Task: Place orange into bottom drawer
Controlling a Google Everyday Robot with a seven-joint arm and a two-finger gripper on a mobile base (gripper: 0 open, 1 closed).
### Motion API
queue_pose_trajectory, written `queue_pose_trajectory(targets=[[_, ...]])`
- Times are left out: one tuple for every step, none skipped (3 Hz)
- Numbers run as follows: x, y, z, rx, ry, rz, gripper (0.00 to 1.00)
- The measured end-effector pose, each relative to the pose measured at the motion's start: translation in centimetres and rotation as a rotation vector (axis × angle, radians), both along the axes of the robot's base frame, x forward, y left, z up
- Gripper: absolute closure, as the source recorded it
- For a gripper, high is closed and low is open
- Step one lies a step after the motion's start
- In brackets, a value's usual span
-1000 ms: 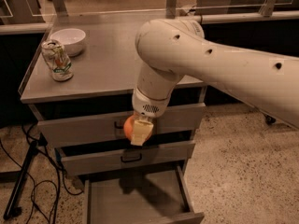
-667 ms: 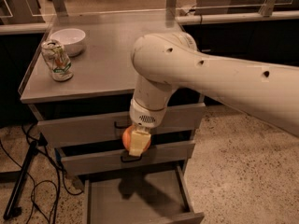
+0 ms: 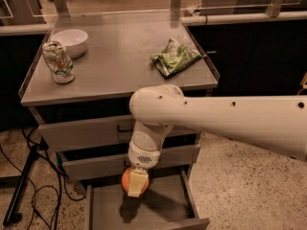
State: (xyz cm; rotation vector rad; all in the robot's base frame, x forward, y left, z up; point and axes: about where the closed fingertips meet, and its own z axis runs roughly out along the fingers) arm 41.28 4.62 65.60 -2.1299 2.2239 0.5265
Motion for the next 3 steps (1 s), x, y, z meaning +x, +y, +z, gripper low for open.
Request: queue_pose_trajectory(targets=[[0.0, 0.0, 0.0, 0.000, 0.000, 0.000, 1.00], [-1.9, 0.7, -3.2, 0.029, 0.059, -0.011, 1.00], [-4.5, 2.2, -8.4, 0.065, 0.137, -0.010, 1.00]])
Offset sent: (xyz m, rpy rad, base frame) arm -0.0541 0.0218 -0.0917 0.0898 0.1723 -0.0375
